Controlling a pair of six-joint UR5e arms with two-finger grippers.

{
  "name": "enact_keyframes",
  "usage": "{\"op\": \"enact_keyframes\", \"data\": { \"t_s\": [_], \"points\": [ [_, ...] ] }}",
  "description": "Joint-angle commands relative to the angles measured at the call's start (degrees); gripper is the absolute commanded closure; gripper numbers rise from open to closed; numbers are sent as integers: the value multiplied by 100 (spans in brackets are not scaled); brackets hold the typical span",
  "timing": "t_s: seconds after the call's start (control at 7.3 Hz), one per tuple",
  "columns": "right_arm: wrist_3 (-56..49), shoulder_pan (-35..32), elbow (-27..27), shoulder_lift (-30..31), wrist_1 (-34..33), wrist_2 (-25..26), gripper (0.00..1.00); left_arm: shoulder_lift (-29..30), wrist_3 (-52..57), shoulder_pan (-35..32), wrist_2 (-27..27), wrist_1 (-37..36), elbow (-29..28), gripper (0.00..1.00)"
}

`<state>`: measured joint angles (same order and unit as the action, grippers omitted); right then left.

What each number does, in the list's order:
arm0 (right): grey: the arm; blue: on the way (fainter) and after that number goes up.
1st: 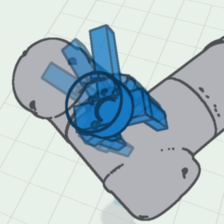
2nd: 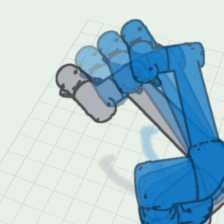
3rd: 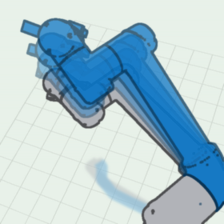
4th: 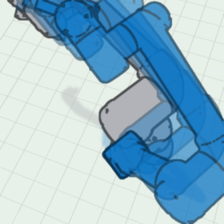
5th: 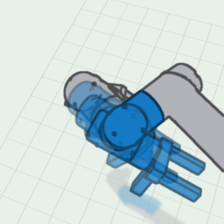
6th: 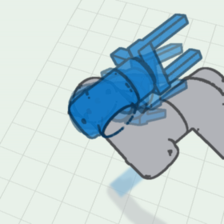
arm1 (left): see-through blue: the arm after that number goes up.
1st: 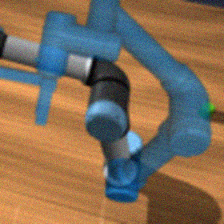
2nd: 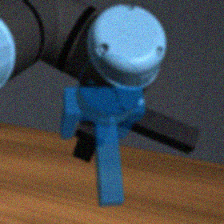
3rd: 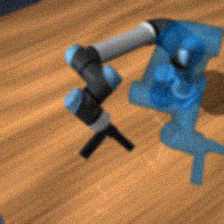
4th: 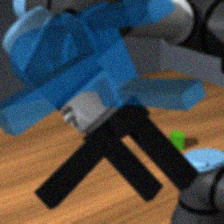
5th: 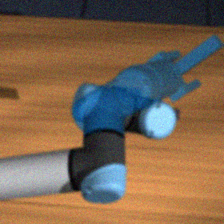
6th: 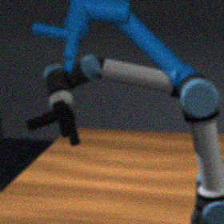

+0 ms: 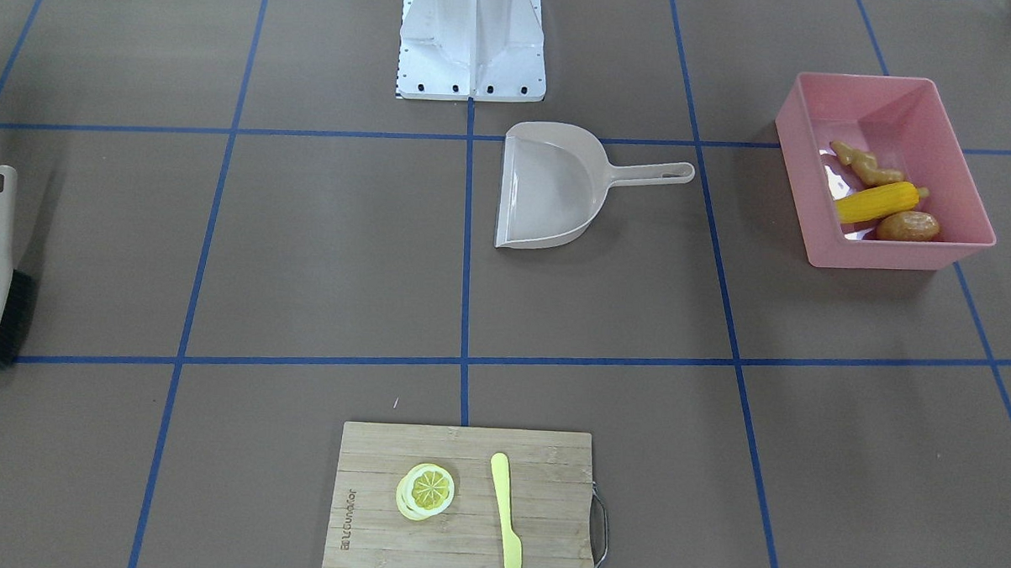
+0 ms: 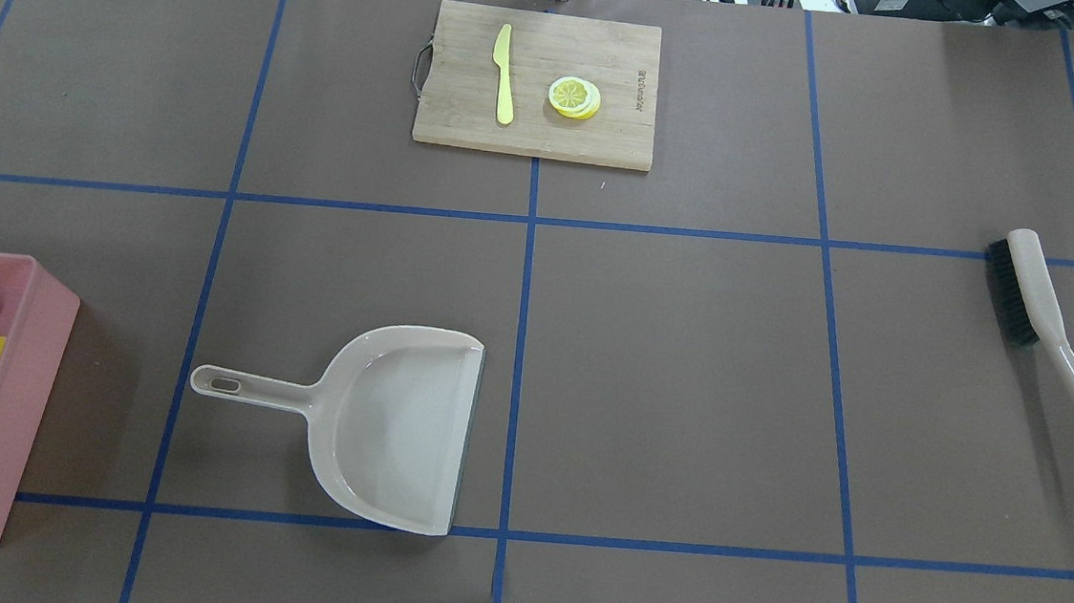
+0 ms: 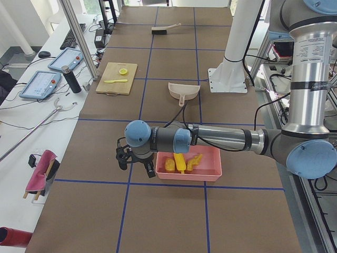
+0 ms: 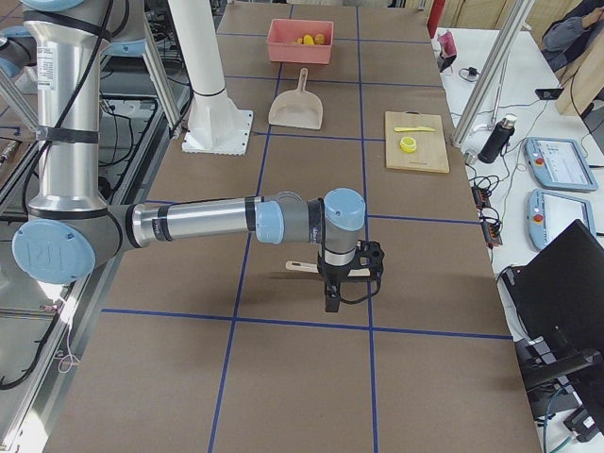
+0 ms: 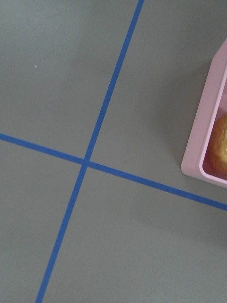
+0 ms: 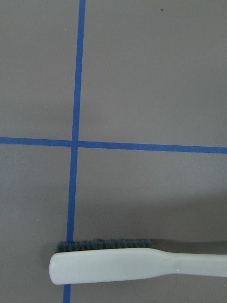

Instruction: Sweep and dump trash into bin

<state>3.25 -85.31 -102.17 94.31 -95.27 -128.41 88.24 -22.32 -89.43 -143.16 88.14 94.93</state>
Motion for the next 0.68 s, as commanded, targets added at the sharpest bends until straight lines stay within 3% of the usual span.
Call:
{"op": "enact_keyframes", "data": {
  "t_s": [0.0,0.41,0.55],
  "points": [
    [0,6,13,0,0,0,0,9,17,-66,251,19,-97,1],
    [0,-3,39,0,0,9,0,-44,219,-66,509,19,0,1],
    [-9,6,39,0,0,9,0,-44,219,-66,970,19,17,1]
  ]
}}
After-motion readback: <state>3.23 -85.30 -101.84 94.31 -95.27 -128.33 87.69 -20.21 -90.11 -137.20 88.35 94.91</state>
